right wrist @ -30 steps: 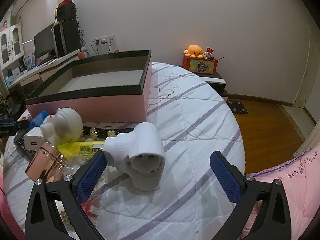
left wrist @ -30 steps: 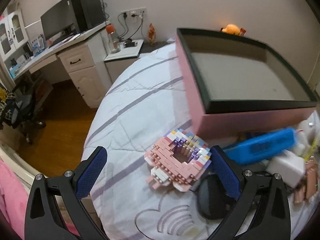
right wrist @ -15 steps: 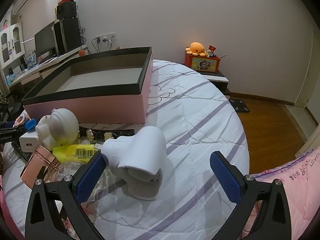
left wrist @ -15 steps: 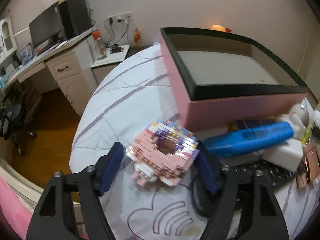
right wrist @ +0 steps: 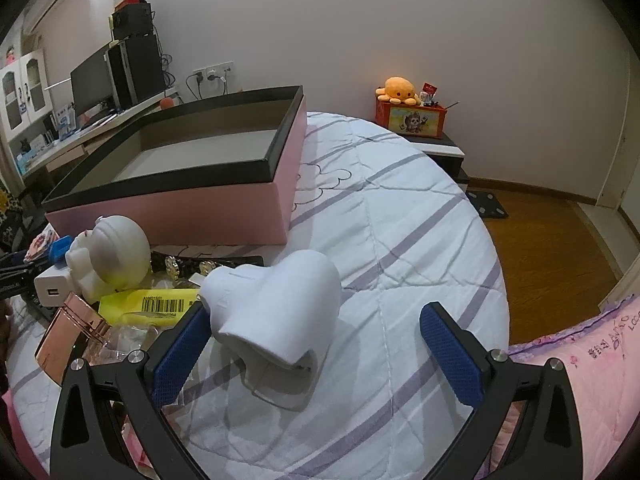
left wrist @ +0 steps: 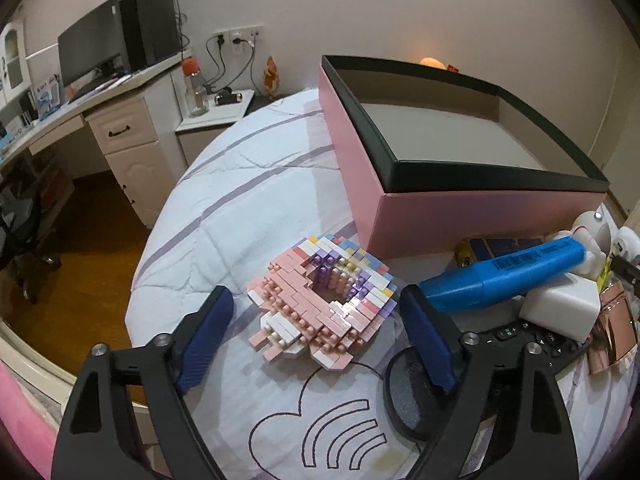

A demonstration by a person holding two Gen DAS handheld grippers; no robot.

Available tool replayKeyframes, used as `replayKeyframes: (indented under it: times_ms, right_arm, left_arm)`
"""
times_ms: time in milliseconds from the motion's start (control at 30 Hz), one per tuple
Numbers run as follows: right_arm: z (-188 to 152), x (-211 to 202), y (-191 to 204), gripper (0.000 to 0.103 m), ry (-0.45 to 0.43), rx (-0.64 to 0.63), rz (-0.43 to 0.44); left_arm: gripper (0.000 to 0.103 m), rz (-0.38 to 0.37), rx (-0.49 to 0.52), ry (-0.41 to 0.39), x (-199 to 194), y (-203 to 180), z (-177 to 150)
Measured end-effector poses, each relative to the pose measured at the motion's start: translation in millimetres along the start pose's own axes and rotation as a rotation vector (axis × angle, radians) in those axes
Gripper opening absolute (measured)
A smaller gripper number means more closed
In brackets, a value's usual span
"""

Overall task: Organize rigid objects
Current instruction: 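Grasp the pink block figure with the left tool while the right tool grasps the white plug adapter, then lower the block figure into the pink box with the left tool while the right tool places the plug adapter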

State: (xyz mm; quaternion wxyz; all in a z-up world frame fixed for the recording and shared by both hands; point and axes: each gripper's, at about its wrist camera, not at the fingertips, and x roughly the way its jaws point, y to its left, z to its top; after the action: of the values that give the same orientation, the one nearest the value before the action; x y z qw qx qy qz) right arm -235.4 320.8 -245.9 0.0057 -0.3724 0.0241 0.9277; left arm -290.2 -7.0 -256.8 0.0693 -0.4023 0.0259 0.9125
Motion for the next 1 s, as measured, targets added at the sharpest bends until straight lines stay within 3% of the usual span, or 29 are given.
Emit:
replayKeyframes:
  times_ms: [67, 100, 133, 200, 600, 733, 1000]
  right_arm:
    - [-1, 0, -1, 0.094, -0.005, -0.003, 0.021]
    - [-1, 0, -2, 0.085, -0.003, 0.001, 0.045]
    - [-1, 1, -3, 0.075, 0.000, 0.005, 0.069]
    - [-1, 1, -3, 0.064, 0.005, 0.008, 0.118]
    - [-2, -20, -1, 0.063, -0.027, 0.005, 0.125]
    - [2, -33, -2, 0.063, -0.052, 0.000, 0.126]
    - [20, -48, 6, 0.063, -0.094, -0.025, 0.155]
  left_arm:
    - [0.068, -0.001, 0.002, -0.021, -3, 0, -2]
    - [0.062, -0.004, -0.002, -0.025, -5, 0, -4]
    - [0.062, -0.005, -0.008, -0.029, -5, 1, -4]
    - [0.061, -0.014, -0.016, -0.029, -6, 2, -4]
    - [0.061, -0.117, -0.007, -0.042, -32, -6, -6]
    - [0.061, -0.174, 0.017, -0.082, -50, -14, -3]
    - [0.061, -0.216, 0.075, -0.153, -79, -33, 16]
